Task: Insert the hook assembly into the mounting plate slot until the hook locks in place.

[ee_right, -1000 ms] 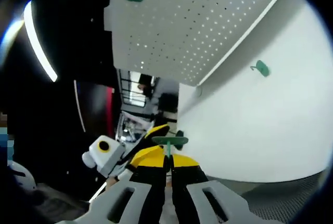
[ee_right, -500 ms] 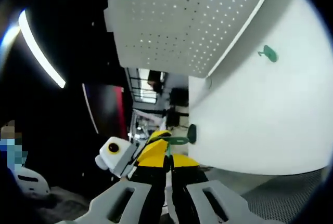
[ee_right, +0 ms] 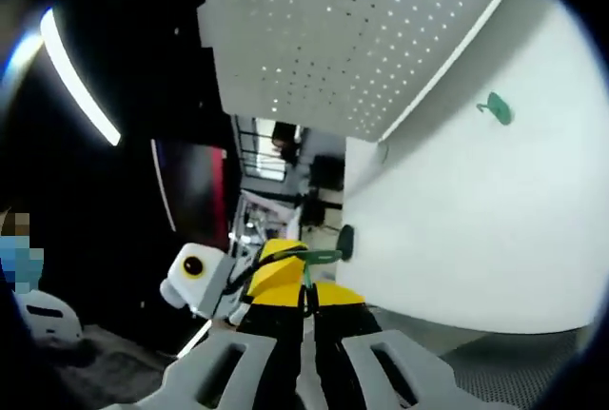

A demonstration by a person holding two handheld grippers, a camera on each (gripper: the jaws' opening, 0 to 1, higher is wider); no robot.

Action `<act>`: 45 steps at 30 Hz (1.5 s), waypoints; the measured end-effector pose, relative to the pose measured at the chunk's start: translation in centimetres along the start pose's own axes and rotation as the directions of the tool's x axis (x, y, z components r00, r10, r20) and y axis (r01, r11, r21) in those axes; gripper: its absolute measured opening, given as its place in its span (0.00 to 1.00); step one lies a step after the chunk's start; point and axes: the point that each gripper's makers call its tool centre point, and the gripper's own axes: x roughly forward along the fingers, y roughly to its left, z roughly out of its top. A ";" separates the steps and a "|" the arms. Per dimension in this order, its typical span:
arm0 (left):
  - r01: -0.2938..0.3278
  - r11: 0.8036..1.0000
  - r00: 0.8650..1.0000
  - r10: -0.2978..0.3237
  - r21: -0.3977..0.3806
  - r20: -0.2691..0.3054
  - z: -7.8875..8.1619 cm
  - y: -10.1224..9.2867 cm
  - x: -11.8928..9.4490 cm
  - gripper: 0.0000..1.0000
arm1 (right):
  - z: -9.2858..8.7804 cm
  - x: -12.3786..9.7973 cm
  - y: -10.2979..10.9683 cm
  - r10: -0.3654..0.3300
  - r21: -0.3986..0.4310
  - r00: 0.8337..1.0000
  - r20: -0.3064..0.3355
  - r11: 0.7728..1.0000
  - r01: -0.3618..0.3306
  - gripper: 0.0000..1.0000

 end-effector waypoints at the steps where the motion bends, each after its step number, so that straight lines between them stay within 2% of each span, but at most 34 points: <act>1: -0.001 1.000 1.000 0.001 -0.003 -0.001 0.0 -0.1 0.0 0.03 | 0.0 0.1 0.1 -0.001 0.000 1.000 -0.004 1.000 0.001 0.01; 6: -0.009 1.000 1.000 0.009 -0.012 -0.004 0.1 0.2 0.0 0.02 | 0.4 0.1 0.1 -0.023 -0.066 1.000 -0.012 0.998 0.022 0.01; 10: -0.023 1.000 1.000 0.023 -0.017 -0.012 0.2 0.6 0.0 0.02 | 1.1 0.0 0.2 -0.036 -0.081 0.999 0.014 0.996 0.037 0.01; 13: -0.048 0.997 0.999 0.048 -0.056 -0.002 0.6 1.2 -0.2 0.02 | 1.7 -0.1 0.7 -0.045 -0.137 0.998 0.031 0.989 0.049 0.01; 14: -0.051 0.997 0.999 0.051 -0.055 -0.001 0.7 1.2 -0.2 0.02 | 1.8 -0.1 0.8 -0.052 -0.155 0.998 0.031 0.986 0.056 0.01; 17: -0.077 0.996 0.997 0.076 -0.048 -0.022 0.3 1.7 -0.3 0.02 | 2.6 -0.4 0.9 -0.092 -0.267 0.995 0.044 0.958 0.100 0.00; 19: -0.093 0.992 0.995 0.091 -0.085 -0.026 0.2 2.2 -0.4 0.02 | 3.2 -0.7 1.2 -0.112 -0.337 0.992 0.056 0.933 0.124 0.00; 22: -0.117 0.972 0.993 0.115 -0.202 -0.026 0.2 2.7 -0.7 0.02 | 3.8 -0.9 2.1 -0.114 -0.455 0.992 0.056 0.881 0.128 0.00; 25: -0.137 0.974 0.991 0.132 -0.182 -0.038 0.0 3.0 -0.9 0.02 | 4.0 -1.2 2.5 -0.148 -0.524 0.988 0.053 0.838 0.153 0.02; 26: -0.149 0.974 0.989 0.143 -0.170 -0.045 -0.1 3.2 -1.0 0.02 | 4.4 -1.3 2.7 -0.159 -0.575 0.985 0.073 0.800 0.172 0.02; 29: -0.168 0.968 0.985 0.159 -0.185 -0.065 -0.4 3.5 -1.1 0.02 | 4.7 -1.4 3.2 -0.186 -0.659 0.979 0.086 0.726 0.196 0.03; 30: -0.173 0.966 0.984 0.162 -0.190 -0.070 -0.5 3.6 -1.1 0.02 | 4.9 -1.5 3.3 -0.208 -0.690 0.973 0.096 0.691 0.216 0.04; 31: -0.177 0.964 0.984 0.166 -0.196 -0.072 -0.5 3.7 -1.1 0.02 | 5.0 -1.5 3.5 -0.209 -0.710 0.972 0.106 0.669 0.221 0.04; 33: -0.187 0.959 0.982 0.174 -0.214 -0.079 -0.6 3.9 -1.2 0.02 | 4.9 -1.4 3.7 -0.227 -0.722 0.968 0.107 0.652 0.233 0.06; 34: -0.191 0.956 0.981 0.177 -0.222 -0.082 -0.6 4.0 -1.2 0.02 | 5.1 -1.4 3.8 -0.236 -0.736 0.965 0.114 0.632 0.241 0.06; 35: -0.195 0.951 0.980 0.179 -0.240 -0.087 -0.6 4.1 -1.3 0.02 | 5.0 -1.4 3.8 -0.246 -0.762 0.962 0.116 0.600 0.245 0.07; 36: -0.193 0.947 0.980 0.175 -0.256 -0.092 -0.7 4.1 -1.2 0.02 | 4.9 -1.3 3.7 -0.257 -0.775 0.960 0.114 0.581 0.247 0.07; 37: -0.191 0.950 0.980 0.168 -0.249 -0.111 -0.8 4.0 -1.2 0.02 | 4.8 -1.3 3.6 -0.271 -0.795 0.956 0.113 0.553 0.251 0.07; 38: -0.201 0.962 0.975 0.177 -0.187 -0.137 -1.0 4.0 -1.3 0.02 | 4.6 -1.2 3.6 -0.285 -0.813 0.952 0.115 0.524 0.255 0.08; 39: -0.207 0.967 0.972 0.187 -0.147 -0.144 -1.0 4.0 -1.2 0.02 | 4.3 -1.0 3.6 -0.289 -0.821 0.950 0.117 0.510 0.256 0.08; 41: -0.212 0.967 0.970 0.190 -0.142 -0.153 -1.1 3.8 -1.0 0.02 | 3.7 -0.6 3.7 -0.283 -0.826 0.953 0.106 0.509 0.243 0.09; 44: -0.214 0.953 0.972 0.186 -0.217 -0.141 -1.0 3.8 -0.8 0.02 | 2.8 0.1 3.6 -0.271 -0.808 0.959 0.088 0.543 0.228 0.11; 45: -0.218 0.945 0.973 0.190 -0.242 -0.134 -0.9 3.9 -0.8 0.02 | 2.6 0.3 3.5 -0.275 -0.811 0.958 0.087 0.539 0.229 0.14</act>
